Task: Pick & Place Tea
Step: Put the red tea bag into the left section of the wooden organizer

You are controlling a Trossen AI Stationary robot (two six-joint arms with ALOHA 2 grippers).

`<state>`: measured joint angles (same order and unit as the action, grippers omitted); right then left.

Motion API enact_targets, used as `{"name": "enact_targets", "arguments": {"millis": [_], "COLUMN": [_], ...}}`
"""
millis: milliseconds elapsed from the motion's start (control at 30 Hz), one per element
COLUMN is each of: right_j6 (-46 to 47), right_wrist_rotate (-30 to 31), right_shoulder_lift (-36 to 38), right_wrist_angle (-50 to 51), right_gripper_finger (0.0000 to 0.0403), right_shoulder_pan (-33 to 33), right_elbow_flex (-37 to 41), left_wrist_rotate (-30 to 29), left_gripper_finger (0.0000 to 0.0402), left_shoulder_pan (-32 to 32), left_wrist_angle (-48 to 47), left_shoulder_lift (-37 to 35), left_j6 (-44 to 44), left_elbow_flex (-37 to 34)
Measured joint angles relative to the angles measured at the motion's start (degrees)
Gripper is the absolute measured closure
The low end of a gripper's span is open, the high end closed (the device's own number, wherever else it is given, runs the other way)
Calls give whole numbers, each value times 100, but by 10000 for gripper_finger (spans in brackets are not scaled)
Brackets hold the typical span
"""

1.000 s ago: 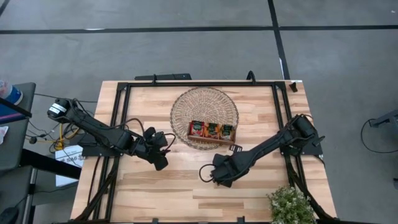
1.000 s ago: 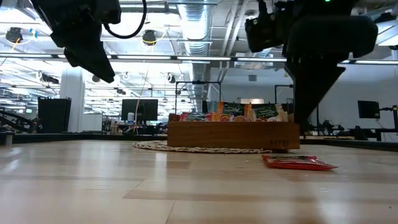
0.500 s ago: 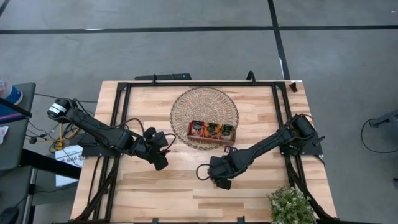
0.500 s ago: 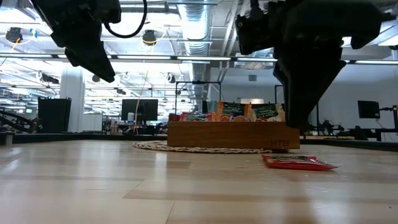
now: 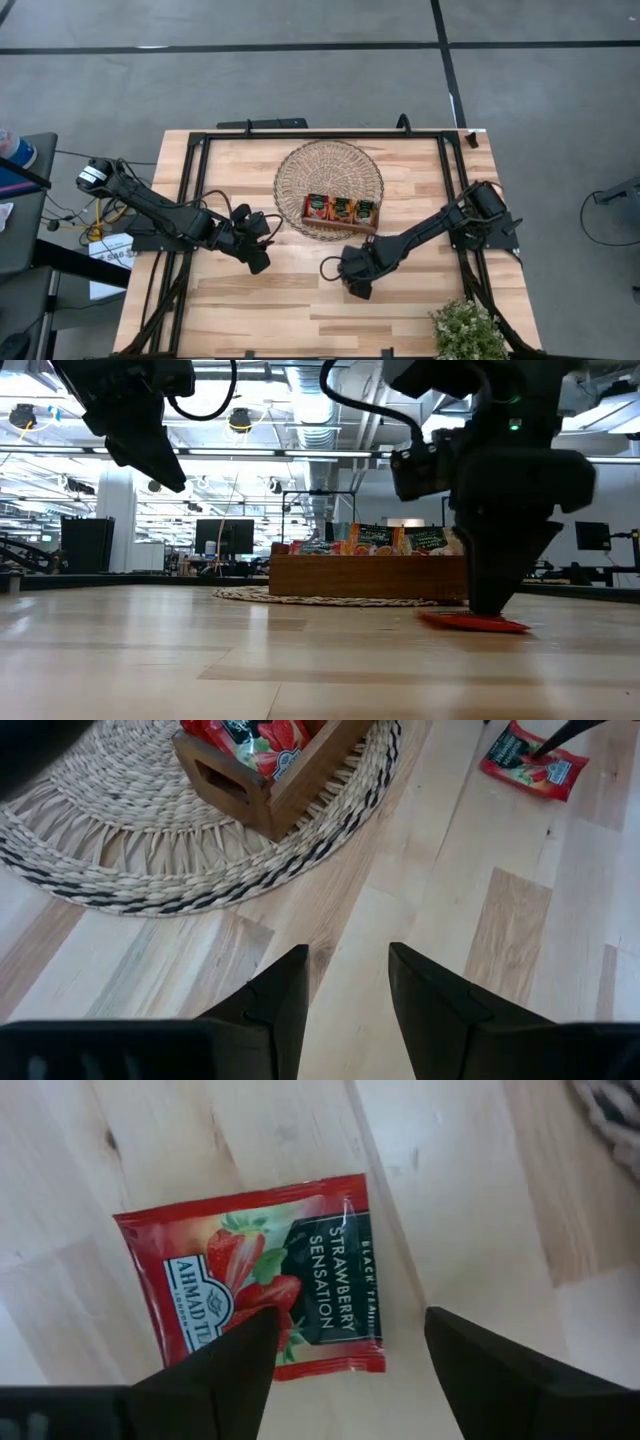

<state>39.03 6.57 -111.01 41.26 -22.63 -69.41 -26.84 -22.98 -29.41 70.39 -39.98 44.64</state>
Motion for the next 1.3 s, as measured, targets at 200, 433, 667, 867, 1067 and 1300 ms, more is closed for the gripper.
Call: {"name": "enact_targets", "arguments": {"millis": [200, 433, 667, 867, 1067, 1300], "right_j6": [356, 457, 408, -23, -675, -1511], "right_wrist_rotate": [-71, -320, -328, 208, 1770, 3476], "right_shoulder_lift": [27, 36, -2, -34, -17, 5], "right_wrist_angle": [-176, -80, 79, 1066, 2324, 3219], "right_gripper_finger": [189, 325, 393, 401, 402, 402], "right_shoulder_pan": [60, 68, 68, -14, -279, -383], "right_elbow_flex": [213, 350, 227, -419, -1611, -2789], "left_wrist_rotate": [1, 1, 0, 1, 12, 340], "left_gripper_finger": [271, 271, 271, 271, 271, 271], "left_shoulder_pan": [0, 0, 2, 2, 11, 225], "left_wrist_angle": [2, 5, 137, 511, 1409, 2714], "left_shoulder_lift": [0, 0, 0, 0, 0, 0], "left_j6": [8, 8, 8, 142, 200, 141], "left_elbow_flex": [0, 0, 0, 0, 0, 0]}}
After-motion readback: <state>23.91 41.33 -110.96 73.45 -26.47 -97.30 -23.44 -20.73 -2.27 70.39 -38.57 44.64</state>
